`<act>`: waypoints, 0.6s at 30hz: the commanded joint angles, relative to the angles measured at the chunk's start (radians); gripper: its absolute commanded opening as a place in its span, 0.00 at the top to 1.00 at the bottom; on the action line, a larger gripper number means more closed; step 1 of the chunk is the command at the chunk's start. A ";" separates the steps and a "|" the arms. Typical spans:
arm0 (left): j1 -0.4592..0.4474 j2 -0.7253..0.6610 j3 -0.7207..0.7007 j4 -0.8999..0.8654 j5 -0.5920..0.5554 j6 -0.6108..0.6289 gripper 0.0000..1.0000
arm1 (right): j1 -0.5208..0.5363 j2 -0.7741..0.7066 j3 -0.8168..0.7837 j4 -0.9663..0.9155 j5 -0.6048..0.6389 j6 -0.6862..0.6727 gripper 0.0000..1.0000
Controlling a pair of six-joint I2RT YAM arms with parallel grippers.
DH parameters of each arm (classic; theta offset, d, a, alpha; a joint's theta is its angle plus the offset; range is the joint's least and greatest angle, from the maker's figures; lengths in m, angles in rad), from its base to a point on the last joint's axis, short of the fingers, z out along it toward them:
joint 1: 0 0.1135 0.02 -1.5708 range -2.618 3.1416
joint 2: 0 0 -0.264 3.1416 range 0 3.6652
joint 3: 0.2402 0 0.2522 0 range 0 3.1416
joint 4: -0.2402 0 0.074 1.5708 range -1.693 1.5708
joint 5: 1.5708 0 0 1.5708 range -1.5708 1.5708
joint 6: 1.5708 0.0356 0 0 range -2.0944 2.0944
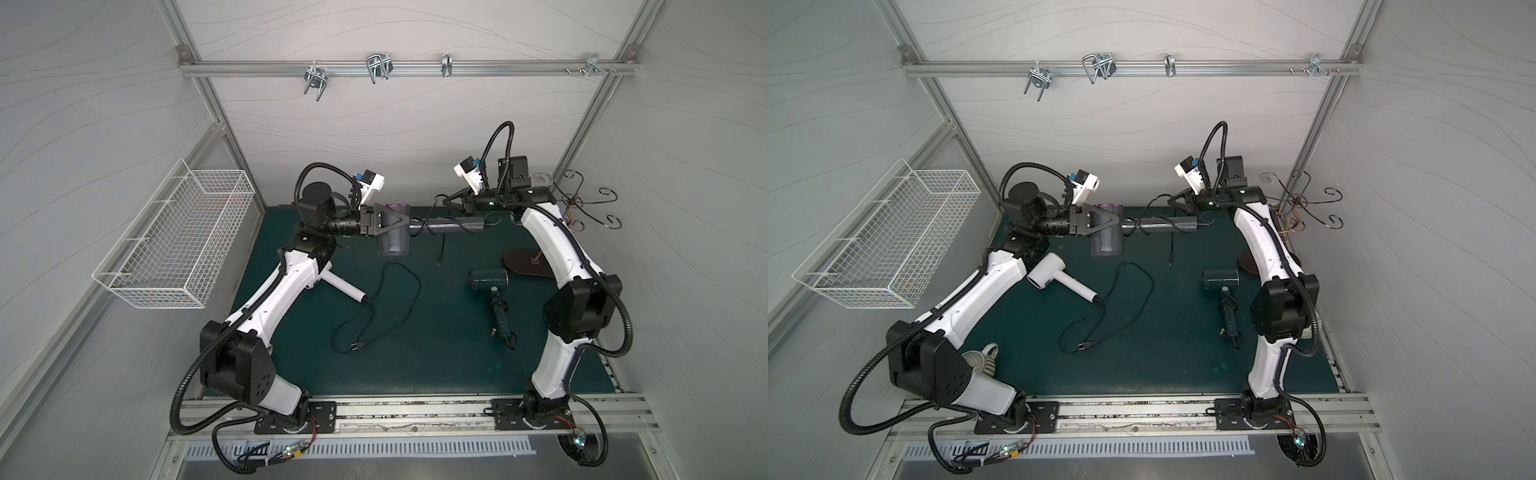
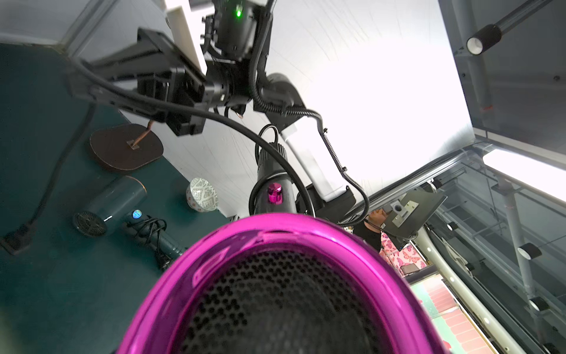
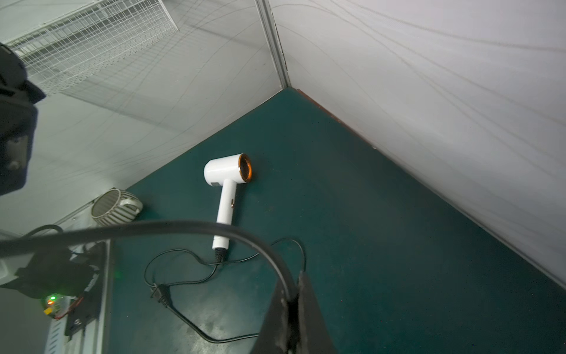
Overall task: Wrap the cord around the hair dryer
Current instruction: Wrap the power cord around the hair dryer.
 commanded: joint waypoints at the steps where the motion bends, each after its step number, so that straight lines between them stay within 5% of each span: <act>1: 0.036 0.022 0.089 0.274 0.004 -0.158 1.00 | -0.009 -0.027 -0.054 0.050 -0.102 0.055 1.00; 18: 0.105 0.100 0.175 0.472 -0.077 -0.308 1.00 | 0.044 -0.060 -0.233 0.133 -0.111 0.237 1.00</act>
